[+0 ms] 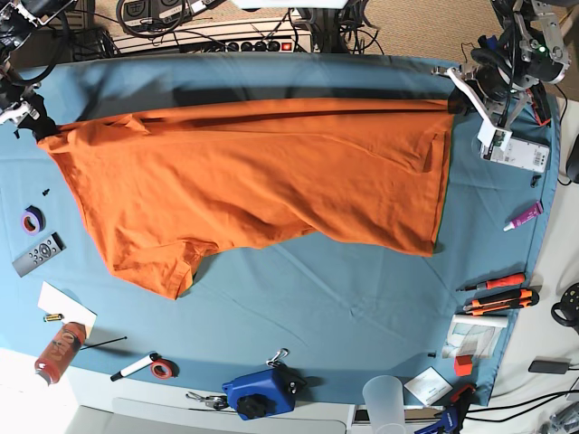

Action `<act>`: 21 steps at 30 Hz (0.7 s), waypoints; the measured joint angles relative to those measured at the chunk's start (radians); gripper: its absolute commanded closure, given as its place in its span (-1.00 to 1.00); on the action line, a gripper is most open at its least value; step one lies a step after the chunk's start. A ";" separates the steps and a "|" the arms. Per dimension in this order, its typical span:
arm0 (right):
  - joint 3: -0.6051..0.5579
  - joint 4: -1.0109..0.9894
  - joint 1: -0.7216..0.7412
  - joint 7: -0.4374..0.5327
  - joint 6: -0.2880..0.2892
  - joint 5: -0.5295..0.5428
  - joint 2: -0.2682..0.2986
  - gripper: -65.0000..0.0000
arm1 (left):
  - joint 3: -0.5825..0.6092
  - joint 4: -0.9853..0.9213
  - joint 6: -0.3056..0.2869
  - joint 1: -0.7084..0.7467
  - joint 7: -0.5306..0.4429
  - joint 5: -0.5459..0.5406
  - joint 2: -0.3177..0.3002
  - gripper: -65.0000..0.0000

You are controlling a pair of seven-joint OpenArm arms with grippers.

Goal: Layout the t-shirt on the table in an organized manner, then fold the t-shirt properly
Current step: 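Pull the shirt edge with both grippers to straighten it, then move the right gripper along the shirt side and grasp the hem corner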

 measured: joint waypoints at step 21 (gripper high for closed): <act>0.052 0.004 0.019 0.006 0.000 0.182 0.178 0.35 | -0.253 0.022 -0.028 0.005 0.019 -0.183 -0.001 0.38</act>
